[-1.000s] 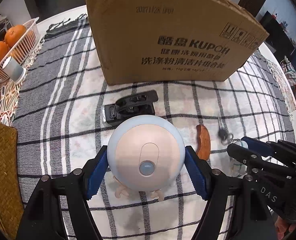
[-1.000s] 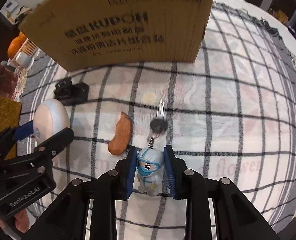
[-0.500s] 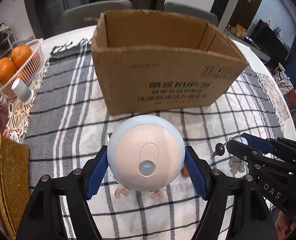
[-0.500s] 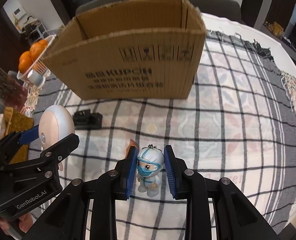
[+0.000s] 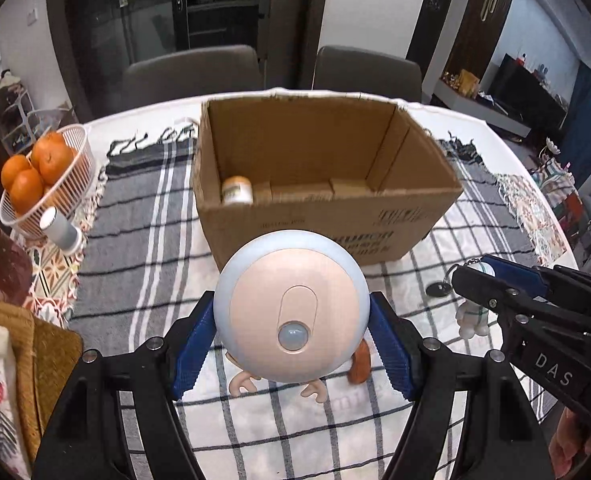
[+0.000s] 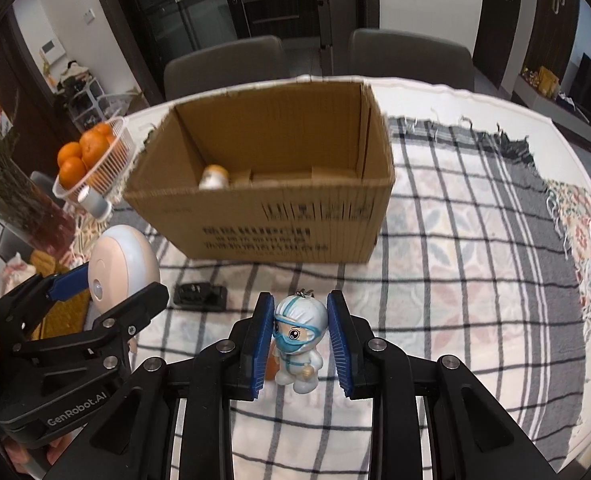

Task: Organize rigid objects
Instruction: 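Lift lamp with left tool while right tool lifts keychain, carry both toward box, then lower lamp into box and open left tool while right tool releases keychain inside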

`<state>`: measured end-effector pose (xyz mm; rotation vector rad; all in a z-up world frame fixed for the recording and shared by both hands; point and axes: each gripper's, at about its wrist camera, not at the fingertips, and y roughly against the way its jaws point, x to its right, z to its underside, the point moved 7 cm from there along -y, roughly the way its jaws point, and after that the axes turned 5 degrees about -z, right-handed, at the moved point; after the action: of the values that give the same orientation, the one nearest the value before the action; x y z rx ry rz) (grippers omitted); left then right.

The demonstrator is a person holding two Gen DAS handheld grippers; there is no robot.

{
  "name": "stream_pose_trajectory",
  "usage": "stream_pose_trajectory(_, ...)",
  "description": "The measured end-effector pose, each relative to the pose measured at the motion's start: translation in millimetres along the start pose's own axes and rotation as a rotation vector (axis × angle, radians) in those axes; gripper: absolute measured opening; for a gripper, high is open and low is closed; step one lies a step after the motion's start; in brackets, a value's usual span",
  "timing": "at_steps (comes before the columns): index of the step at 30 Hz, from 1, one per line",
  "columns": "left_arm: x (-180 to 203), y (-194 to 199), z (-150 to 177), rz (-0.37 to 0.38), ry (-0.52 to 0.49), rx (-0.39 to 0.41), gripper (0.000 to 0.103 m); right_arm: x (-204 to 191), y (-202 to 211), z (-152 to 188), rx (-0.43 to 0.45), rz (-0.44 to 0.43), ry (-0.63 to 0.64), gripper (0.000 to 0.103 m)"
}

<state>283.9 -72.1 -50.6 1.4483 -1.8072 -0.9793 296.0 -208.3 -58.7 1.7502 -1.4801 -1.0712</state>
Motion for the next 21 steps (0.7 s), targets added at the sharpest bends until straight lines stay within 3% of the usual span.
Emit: stream_pose_trajectory(21,0.3,28.5,-63.2,0.02,-0.018,0.059,0.073,-5.9,40.5,-68.4,0.126,-0.011,0.019,0.029)
